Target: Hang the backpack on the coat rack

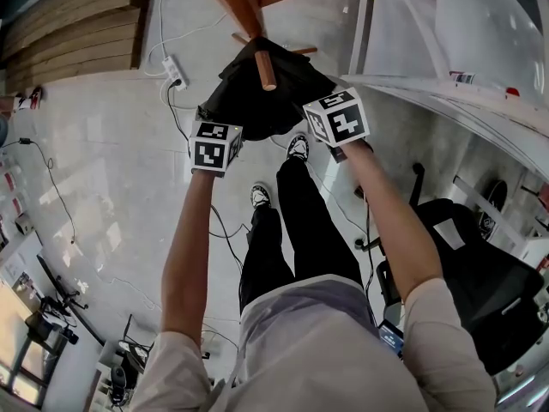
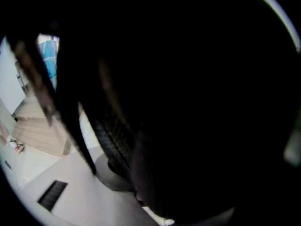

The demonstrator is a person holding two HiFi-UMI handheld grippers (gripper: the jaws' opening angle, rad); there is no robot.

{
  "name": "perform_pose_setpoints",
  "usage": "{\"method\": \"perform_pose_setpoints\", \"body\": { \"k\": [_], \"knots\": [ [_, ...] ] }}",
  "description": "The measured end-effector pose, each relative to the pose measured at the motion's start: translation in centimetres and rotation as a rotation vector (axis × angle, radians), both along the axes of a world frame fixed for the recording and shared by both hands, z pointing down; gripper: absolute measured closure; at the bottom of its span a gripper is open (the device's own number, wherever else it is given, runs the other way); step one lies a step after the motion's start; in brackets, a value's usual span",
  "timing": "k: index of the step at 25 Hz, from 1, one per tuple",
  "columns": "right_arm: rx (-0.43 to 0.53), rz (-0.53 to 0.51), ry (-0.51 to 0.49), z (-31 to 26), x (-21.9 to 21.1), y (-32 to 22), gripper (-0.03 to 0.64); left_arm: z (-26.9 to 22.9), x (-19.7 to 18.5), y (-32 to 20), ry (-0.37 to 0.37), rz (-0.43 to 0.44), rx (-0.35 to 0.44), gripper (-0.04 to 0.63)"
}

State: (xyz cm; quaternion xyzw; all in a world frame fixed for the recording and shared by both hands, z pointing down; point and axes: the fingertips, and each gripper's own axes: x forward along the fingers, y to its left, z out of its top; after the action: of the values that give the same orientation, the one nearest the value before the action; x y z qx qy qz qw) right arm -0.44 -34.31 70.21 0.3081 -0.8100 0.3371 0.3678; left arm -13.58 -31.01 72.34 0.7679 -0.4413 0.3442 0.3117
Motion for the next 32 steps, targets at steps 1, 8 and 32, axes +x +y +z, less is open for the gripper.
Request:
{"method": "perform_pose_setpoints", "body": {
  "k": [1,8,32],
  "knots": [
    [-0.004,0.0,0.002,0.0,0.0,-0.1,0.347,0.0,0.0,-0.1,0.002,0.004,0.001,0.393],
    [-0.019,-0.007,0.033,0.5,0.6,-0.5,0.318,0.5,-0.7,-0.7,-0.023,-0.022,0.004,0.364],
    [-0.088,0.176,0.002,-0.5,2.2,2.2,0.233,-1.6,-2.6,2.5,0.03,-0.179,-0.018,0.278]
  ]
}}
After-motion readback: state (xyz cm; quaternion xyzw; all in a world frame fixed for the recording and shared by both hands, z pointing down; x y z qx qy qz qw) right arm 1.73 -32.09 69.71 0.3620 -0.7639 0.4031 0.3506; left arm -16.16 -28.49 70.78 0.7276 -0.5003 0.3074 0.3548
